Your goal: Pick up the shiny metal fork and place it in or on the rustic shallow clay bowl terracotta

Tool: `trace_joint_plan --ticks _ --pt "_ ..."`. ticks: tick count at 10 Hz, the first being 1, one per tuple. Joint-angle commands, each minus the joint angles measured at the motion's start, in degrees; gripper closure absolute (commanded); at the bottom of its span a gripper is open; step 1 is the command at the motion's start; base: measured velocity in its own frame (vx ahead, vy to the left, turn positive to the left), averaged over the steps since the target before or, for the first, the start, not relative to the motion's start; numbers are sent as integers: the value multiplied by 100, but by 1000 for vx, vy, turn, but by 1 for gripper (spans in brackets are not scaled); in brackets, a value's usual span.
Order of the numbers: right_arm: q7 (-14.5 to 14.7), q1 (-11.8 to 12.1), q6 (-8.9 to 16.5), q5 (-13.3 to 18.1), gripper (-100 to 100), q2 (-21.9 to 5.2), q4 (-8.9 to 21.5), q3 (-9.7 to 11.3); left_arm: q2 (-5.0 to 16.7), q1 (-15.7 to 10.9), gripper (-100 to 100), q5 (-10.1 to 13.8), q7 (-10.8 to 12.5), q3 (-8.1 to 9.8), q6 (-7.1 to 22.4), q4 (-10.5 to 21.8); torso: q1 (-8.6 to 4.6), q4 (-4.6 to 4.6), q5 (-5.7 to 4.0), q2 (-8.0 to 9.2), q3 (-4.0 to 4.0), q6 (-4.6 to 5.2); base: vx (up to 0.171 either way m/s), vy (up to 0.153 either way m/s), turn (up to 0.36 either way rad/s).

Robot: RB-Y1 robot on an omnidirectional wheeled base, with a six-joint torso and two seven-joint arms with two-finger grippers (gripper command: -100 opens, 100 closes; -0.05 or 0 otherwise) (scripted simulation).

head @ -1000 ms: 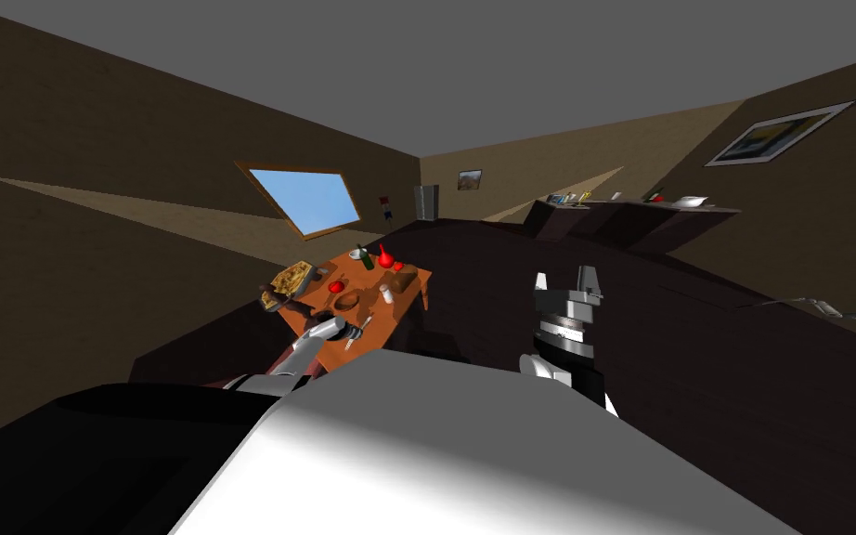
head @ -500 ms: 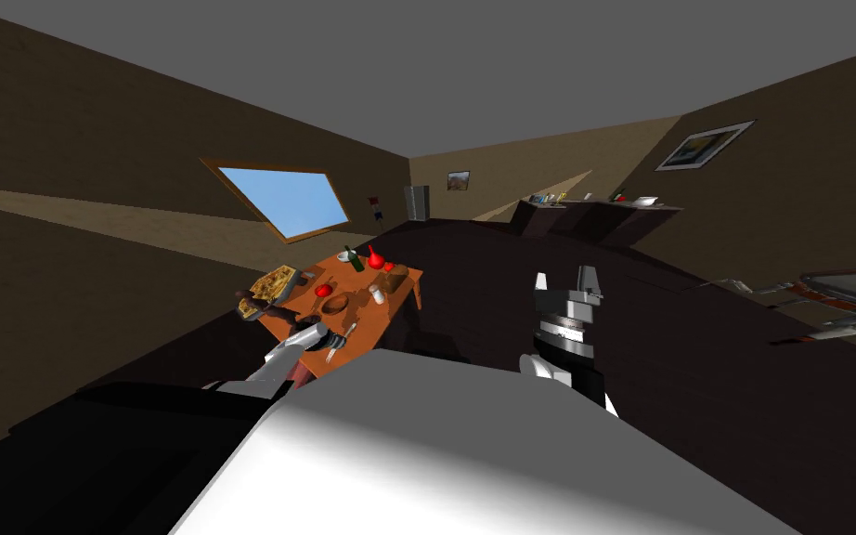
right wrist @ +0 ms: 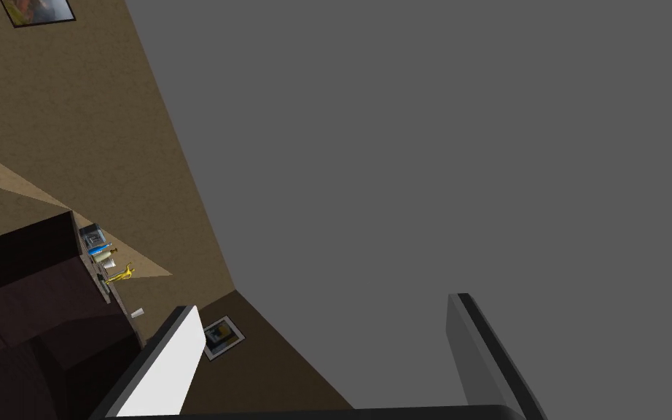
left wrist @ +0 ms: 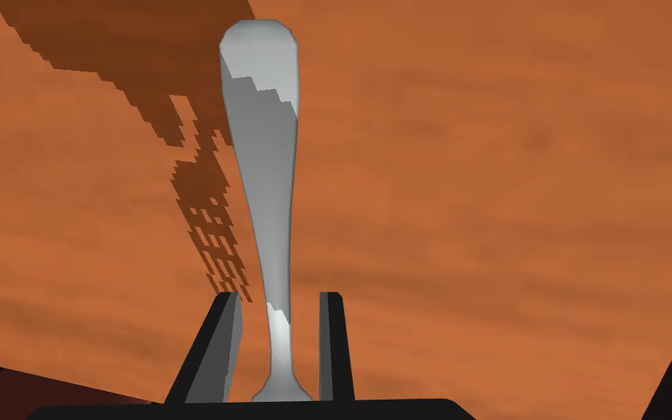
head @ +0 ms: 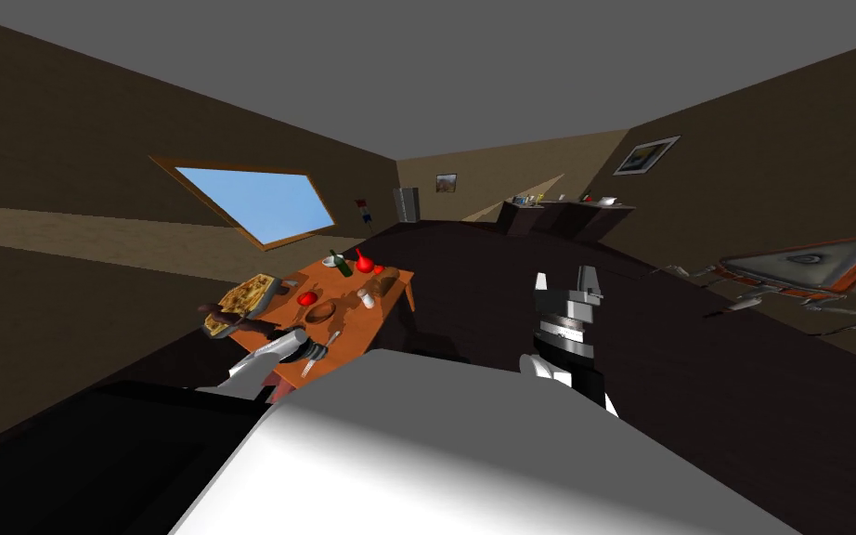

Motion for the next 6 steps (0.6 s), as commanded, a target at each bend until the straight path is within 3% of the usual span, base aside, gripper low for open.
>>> trace_joint_plan --ticks 1,2,3,4,6 --pt "0 0 0 0 0 0 0 0 222 176 100 128 -178 56 70 47 0 0 0 0 0 0 19 -31 -165" --pt "0 0 0 0 0 0 0 0 222 176 100 128 -178 56 70 47 3 -2 -3 -3 -2 -2 16 -6 -31" --pt "0 1 0 0 0 0 0 -1 437 267 100 265 -446 89 96 283 8 -3 2 -2 -2 -5 29 -7 -201" --pt "0 0 0 0 0 0 0 0 437 267 100 265 -351 89 96 71 9 -2 -3 -5 -3 2 22 3 -106" --pt "0 1 0 0 0 -1 0 -1 437 267 100 265 -446 89 96 283 14 -4 4 -6 -5 -2 9 4 -2"
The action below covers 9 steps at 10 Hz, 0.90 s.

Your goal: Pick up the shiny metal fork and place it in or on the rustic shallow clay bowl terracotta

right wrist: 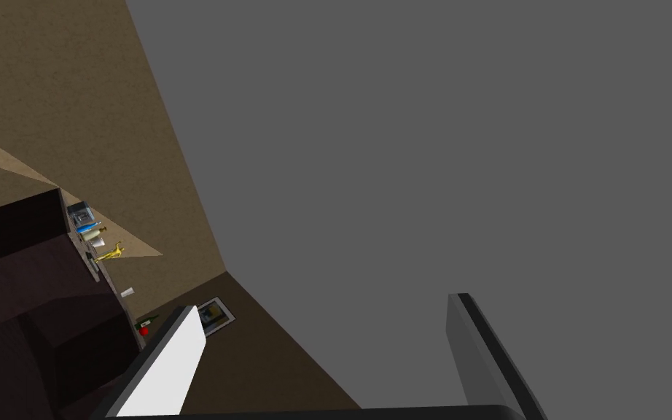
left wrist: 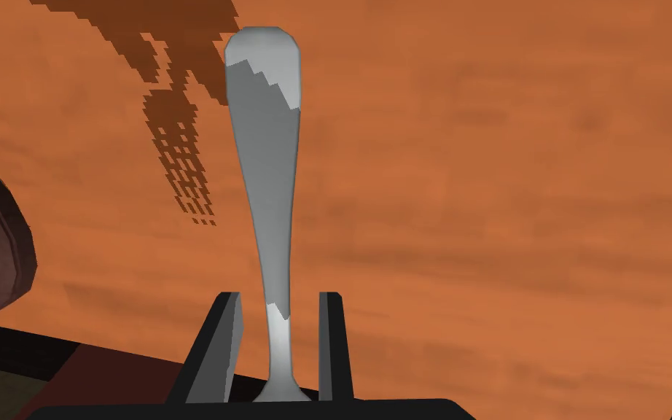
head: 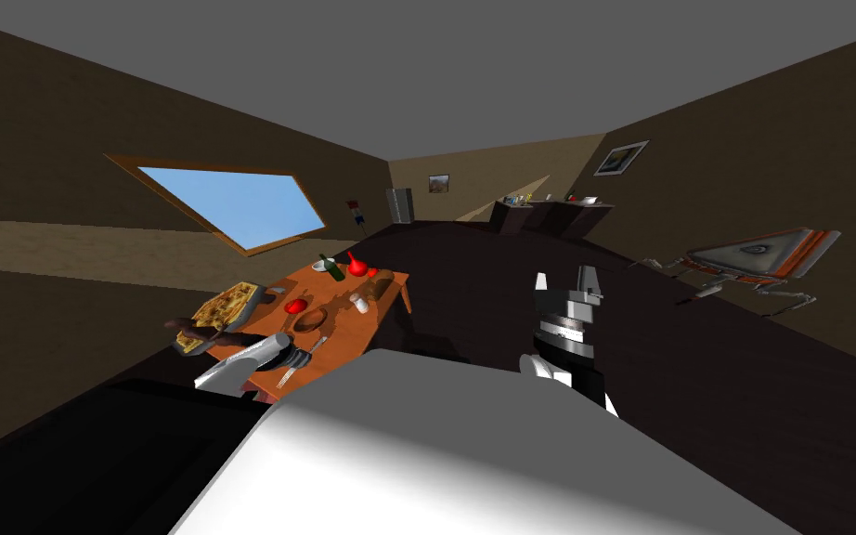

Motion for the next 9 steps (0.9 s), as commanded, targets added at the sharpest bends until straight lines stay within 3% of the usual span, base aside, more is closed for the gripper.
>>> trace_joint_plan --ticks 1,2,4,6,8,9 --pt "0 0 0 0 0 0 0 0 97 40 100 61 -157 9 16 179 0 0 0 0 0 0 10 1 -93" --pt "0 -1 0 0 0 0 0 0 192 75 100 117 -297 20 31 297 1 0 -2 -1 0 5 24 12 -173" --pt "0 0 0 0 0 0 0 0 192 75 100 117 -297 20 31 297 6 0 0 -8 -4 11 15 15 -17" --pt "0 0 0 0 0 0 0 0 451 141 100 252 -719 43 86 640 10 -1 -5 -10 -5 11 37 40 -173" --pt "0 0 0 0 0 -1 0 -1 451 141 100 252 -719 43 86 640 22 -2 3 -19 -10 15 29 43 -31" --pt "0 0 0 0 0 0 0 0 527 148 100 285 -856 47 109 746 13 -2 4 -12 -7 8 15 18 -45"
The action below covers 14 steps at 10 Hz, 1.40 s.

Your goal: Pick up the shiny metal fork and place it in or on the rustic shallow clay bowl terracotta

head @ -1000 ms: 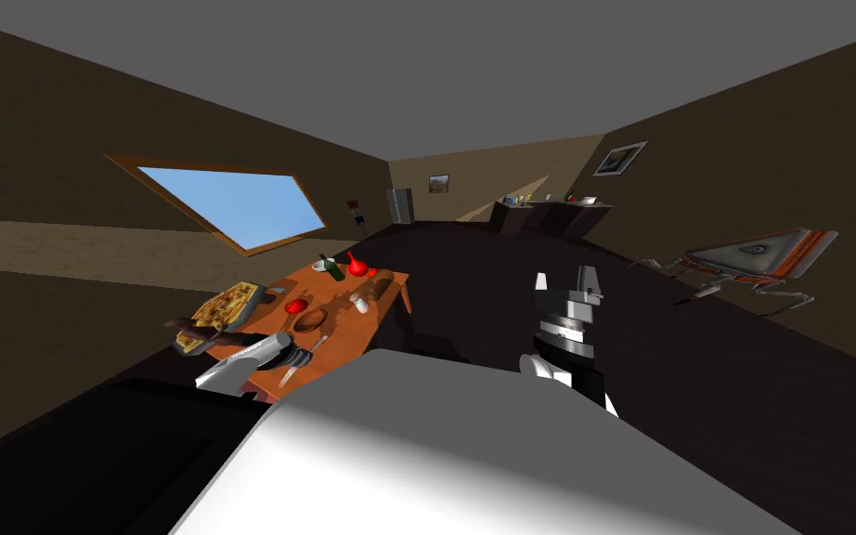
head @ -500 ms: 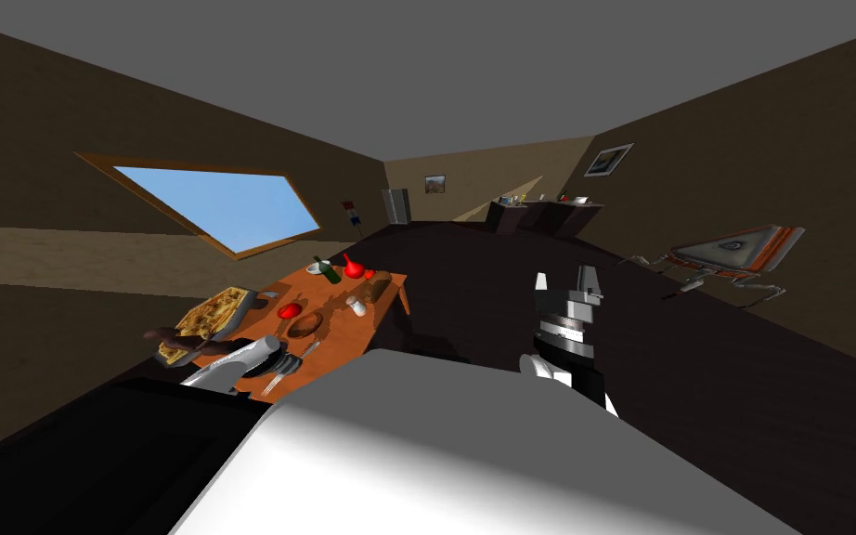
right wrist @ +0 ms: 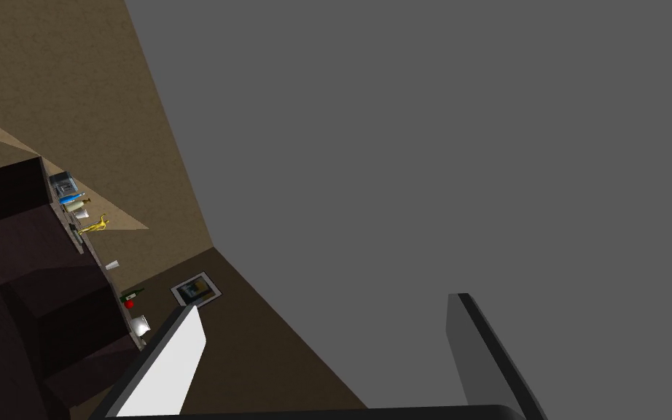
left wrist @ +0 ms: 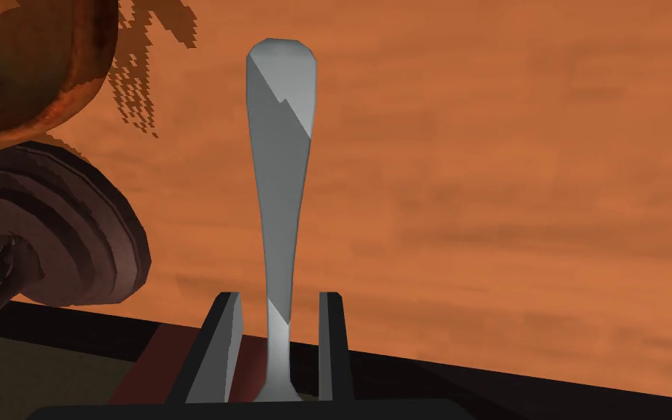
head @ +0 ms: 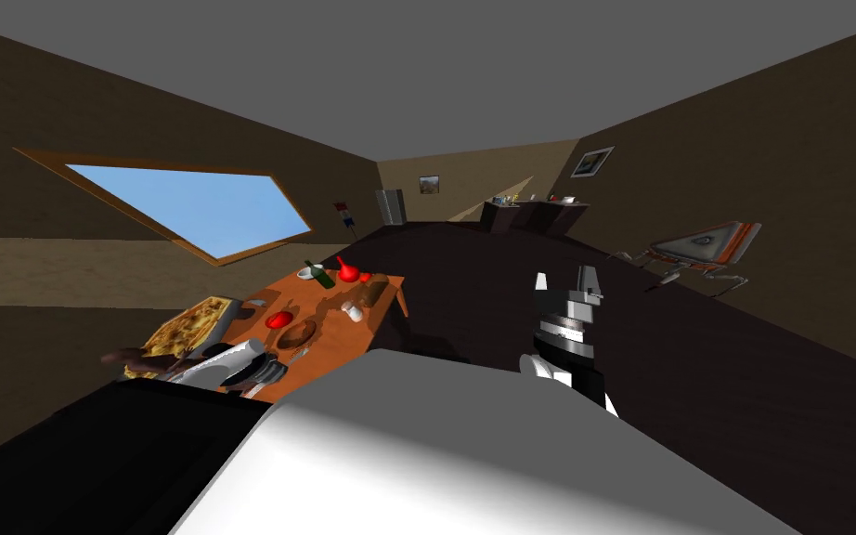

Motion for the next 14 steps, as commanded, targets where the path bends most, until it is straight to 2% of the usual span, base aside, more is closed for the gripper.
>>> trace_joint_plan --ticks 1,7,10,11,12,13,14 --pt "0 0 0 0 0 0 0 0 110 57 100 41 -173 10 58 73 0 0 0 0 0 0 25 45 -119" --pt "0 1 0 0 0 -1 0 -1 403 -117 100 97 -827 -21 299 495 29 2 10 -11 -4 4 44 86 -68" --pt "0 1 0 0 0 -1 0 -1 479 -403 100 38 -1139 -91 565 609 43 3 14 -15 -6 5 47 127 -16" --pt "0 1 0 0 0 -1 0 -1 479 -403 100 38 -1139 -91 565 613 58 3 18 -15 -6 6 48 149 -20" --pt "0 1 0 0 0 -1 0 -1 479 -540 100 -1 -1219 -129 690 612 58 3 20 -12 -4 2 76 203 20" --pt "0 1 0 0 0 -2 0 -2 479 -352 100 -1 -1160 -129 690 304 74 4 20 -18 -6 2 59 156 -3" --pt "0 1 0 0 0 -1 0 -1 479 -454 100 -1 -1185 -129 690 341 62 5 22 -16 -6 3 20 61 -13"
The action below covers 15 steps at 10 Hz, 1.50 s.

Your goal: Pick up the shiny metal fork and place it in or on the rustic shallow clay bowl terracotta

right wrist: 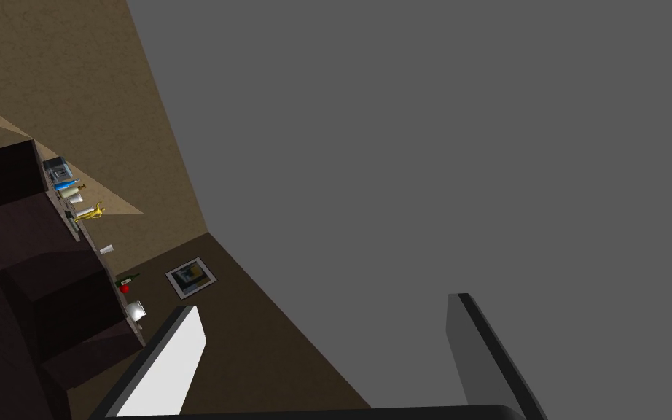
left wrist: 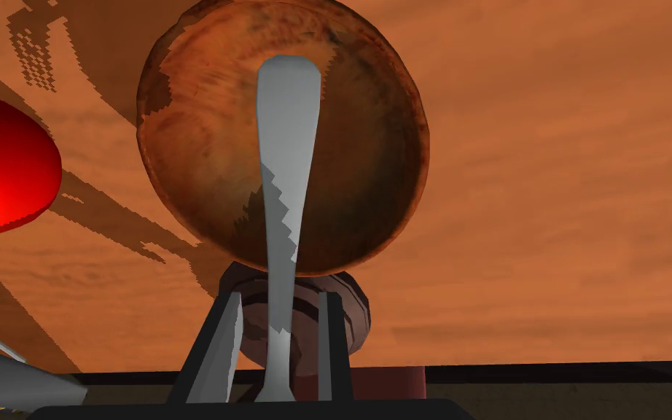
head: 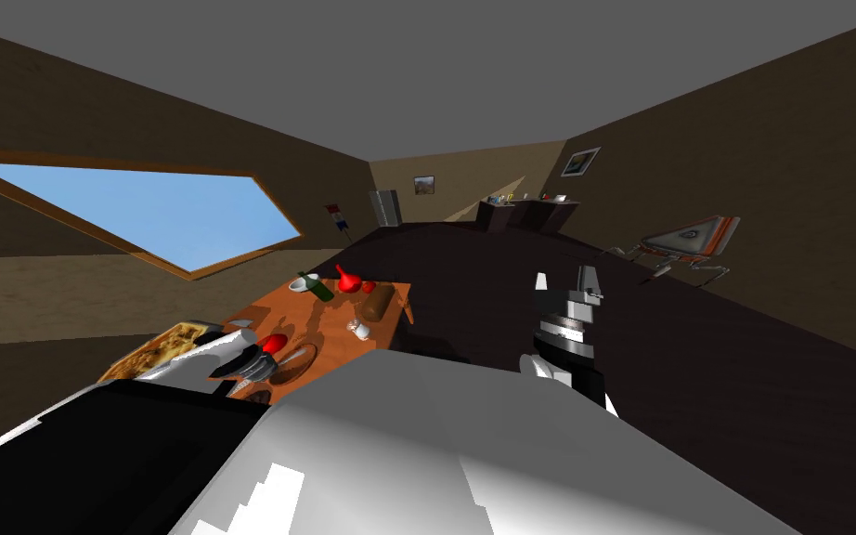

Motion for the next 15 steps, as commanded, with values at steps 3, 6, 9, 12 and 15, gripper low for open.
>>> trace_joint_plan --ticks 3,6,9,12,15 --pt "0 0 0 0 0 1 0 1 12 -274 100 -9 -188 -31 -27 358 -43 5 -13 22 13 -15 -2 -5 -2" --pt "0 0 0 0 0 1 0 1 7 -268 -100 -12 -184 -35 -18 366 -49 9 -19 28 18 -14 0 0 0" --pt "0 -1 0 0 0 1 0 1 7 -268 0 -12 -184 -35 -18 366 -49 9 -19 28 18 -14 0 0 0" --pt "0 -1 0 0 0 1 0 1 308 -183 -100 204 -188 -54 268 384 -61 10 -23 31 20 -13 -9 -25 -9" --pt "0 -1 0 0 0 1 0 1 429 -146 -100 291 -190 -61 382 216 -54 10 -21 31 20 -12 -4 -9 -1"
